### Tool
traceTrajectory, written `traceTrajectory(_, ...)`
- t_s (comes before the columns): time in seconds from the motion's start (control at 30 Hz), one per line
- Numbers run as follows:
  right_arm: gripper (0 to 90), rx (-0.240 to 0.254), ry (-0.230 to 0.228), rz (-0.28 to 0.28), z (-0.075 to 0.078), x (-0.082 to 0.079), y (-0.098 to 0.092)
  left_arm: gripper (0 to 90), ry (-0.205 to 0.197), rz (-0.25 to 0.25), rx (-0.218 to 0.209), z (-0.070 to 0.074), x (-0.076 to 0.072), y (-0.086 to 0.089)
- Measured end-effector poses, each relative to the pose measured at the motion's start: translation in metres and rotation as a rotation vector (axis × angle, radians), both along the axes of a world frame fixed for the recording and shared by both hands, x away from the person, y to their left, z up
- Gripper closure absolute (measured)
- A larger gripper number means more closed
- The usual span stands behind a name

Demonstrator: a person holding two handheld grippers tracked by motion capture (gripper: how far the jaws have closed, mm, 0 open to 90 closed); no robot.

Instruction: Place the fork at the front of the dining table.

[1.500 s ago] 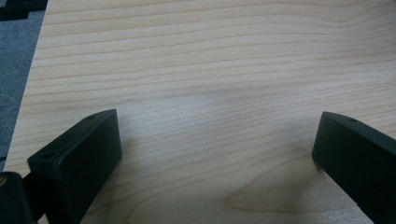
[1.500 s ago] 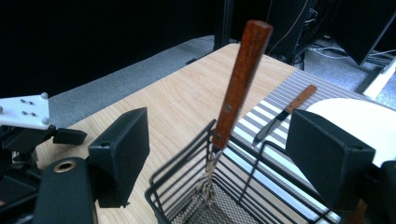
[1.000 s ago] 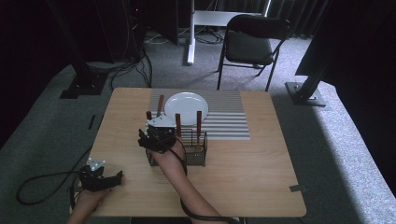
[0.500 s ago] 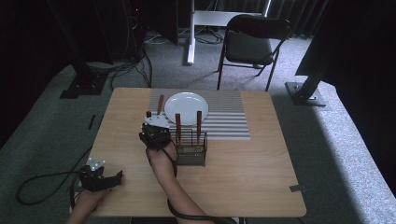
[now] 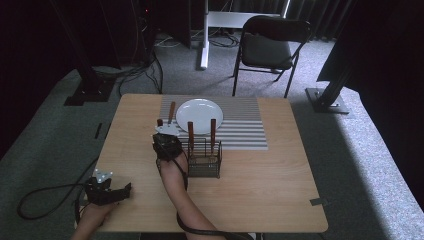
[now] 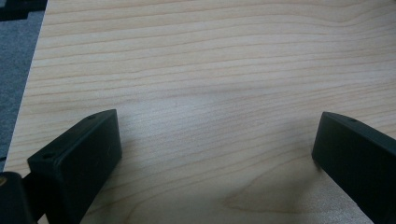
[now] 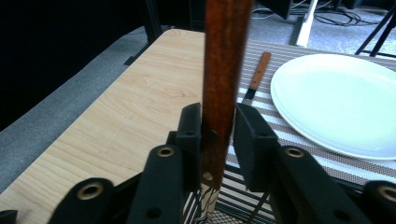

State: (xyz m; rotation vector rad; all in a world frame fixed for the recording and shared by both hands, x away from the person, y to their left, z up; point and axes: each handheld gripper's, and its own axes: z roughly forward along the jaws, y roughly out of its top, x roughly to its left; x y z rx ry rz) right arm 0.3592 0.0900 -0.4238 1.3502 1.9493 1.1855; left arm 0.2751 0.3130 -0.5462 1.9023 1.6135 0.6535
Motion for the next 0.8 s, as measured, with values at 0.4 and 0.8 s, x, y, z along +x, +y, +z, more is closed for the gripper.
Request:
traceTrajectory(0.4,75.8,0.006,-0.001,0.023,0.004,-0.001,-0.002,1.1,0.000,0.000,0.000,0.000,0.000,0.000)
traceTrajectory(0.8,75.8,0.027,-0.043,0.048,0.025,-0.010,-0.008,1.1,0.003,-0.002,0.000,0.000,0.000,0.000)
